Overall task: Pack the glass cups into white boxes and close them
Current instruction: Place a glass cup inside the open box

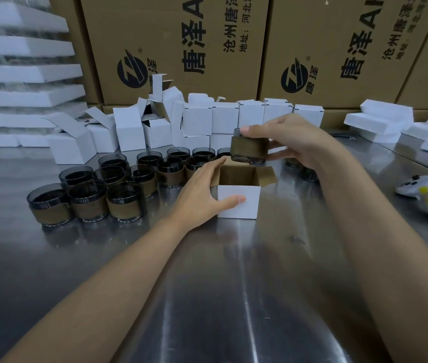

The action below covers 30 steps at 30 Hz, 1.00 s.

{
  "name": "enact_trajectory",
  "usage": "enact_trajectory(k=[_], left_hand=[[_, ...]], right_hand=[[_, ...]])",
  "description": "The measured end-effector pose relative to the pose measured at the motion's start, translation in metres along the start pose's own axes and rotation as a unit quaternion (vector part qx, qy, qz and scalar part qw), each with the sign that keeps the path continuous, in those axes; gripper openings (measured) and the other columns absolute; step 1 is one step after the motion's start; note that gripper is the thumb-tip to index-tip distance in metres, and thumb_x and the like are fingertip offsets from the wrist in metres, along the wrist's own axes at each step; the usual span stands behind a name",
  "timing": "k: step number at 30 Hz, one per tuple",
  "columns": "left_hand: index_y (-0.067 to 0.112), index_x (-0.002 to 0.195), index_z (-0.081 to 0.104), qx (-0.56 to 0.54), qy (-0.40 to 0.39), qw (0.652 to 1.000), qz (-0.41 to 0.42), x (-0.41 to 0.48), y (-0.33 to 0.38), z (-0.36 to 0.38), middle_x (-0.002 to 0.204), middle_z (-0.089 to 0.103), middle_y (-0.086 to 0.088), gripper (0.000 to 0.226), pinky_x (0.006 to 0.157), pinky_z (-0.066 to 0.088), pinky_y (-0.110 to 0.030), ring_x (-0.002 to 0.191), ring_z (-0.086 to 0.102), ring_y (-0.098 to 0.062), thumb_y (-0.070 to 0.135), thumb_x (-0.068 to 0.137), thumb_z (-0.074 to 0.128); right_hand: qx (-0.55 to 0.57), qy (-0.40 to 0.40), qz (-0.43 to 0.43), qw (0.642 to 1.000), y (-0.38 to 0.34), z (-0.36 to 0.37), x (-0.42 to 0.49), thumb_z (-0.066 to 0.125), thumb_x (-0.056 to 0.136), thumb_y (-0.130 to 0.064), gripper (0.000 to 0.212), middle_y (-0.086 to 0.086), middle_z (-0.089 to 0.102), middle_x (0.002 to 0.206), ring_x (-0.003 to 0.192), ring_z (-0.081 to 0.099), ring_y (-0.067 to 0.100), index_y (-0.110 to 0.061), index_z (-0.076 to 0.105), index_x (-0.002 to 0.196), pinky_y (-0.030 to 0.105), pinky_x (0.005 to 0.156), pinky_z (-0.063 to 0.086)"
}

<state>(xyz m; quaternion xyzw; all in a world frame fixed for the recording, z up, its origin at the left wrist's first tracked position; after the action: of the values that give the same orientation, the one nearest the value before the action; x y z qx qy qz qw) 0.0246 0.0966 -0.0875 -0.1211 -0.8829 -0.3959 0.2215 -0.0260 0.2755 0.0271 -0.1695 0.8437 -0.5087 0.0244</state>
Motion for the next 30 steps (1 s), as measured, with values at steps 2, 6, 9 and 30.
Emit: enact_trajectory(k=[2, 6, 9, 30], left_hand=[[0.044, 0.141, 0.032, -0.004, 0.000, 1.000, 0.001, 0.001, 0.000, 0.001, 0.139, 0.041, 0.024, 0.088, 0.105, 0.039, -0.029, 0.126, 0.041, 0.001, 0.070, 0.066, 0.069], [0.041, 0.141, 0.034, -0.008, 0.001, 1.000, 0.004, 0.003, -0.001, 0.002, 0.140, 0.042, 0.022, 0.087, 0.108, 0.039, -0.033, 0.128, 0.041, -0.001, 0.068, 0.066, 0.070], [0.040, 0.142, 0.034, -0.007, 0.000, 1.000, 0.004, 0.003, -0.003, 0.002, 0.141, 0.043, 0.020, 0.087, 0.108, 0.040, -0.035, 0.129, 0.041, -0.002, 0.068, 0.067, 0.070], [0.036, 0.152, 0.009, -0.046, -0.026, 0.999, -0.010, 0.000, 0.004, 0.001, 0.146, 0.038, 0.020, 0.101, 0.112, 0.036, -0.038, 0.135, 0.037, -0.002, 0.057, 0.075, 0.070]], right_hand=[[-0.028, 0.013, 0.015, 0.999, -0.002, -0.001, 0.000, 0.081, 0.059, -0.060, 0.066, -0.001, 0.075, 0.084, 0.081, 0.071, 0.012, -0.006, 0.073, 0.097, 0.024, 0.069, 0.057], [-0.063, 0.011, 0.022, 0.998, -0.005, 0.000, -0.002, 0.080, 0.059, -0.061, 0.054, -0.001, 0.075, 0.080, 0.079, 0.071, 0.012, -0.015, 0.072, 0.088, 0.026, 0.072, 0.058], [-0.067, 0.018, 0.034, 0.997, -0.004, 0.003, 0.000, 0.078, 0.067, -0.055, 0.048, 0.002, 0.073, 0.084, 0.080, 0.070, 0.014, -0.014, 0.070, 0.091, 0.026, 0.072, 0.058], [-0.044, -0.035, 0.078, 0.995, 0.006, 0.027, 0.001, 0.081, 0.058, -0.063, 0.057, -0.001, 0.070, 0.096, 0.088, 0.064, 0.015, -0.023, 0.072, 0.098, 0.022, 0.053, 0.049]])
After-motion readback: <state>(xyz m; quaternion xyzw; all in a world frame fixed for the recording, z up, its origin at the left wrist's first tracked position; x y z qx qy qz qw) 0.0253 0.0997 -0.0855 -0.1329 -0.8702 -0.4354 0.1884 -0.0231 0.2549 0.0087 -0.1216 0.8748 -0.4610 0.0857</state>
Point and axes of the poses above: each hand's wrist, its own x-axis towards the middle knuckle, its own z-axis out of the palm, y = z × x, the point moved 4 cm from there along x, towards the middle knuckle
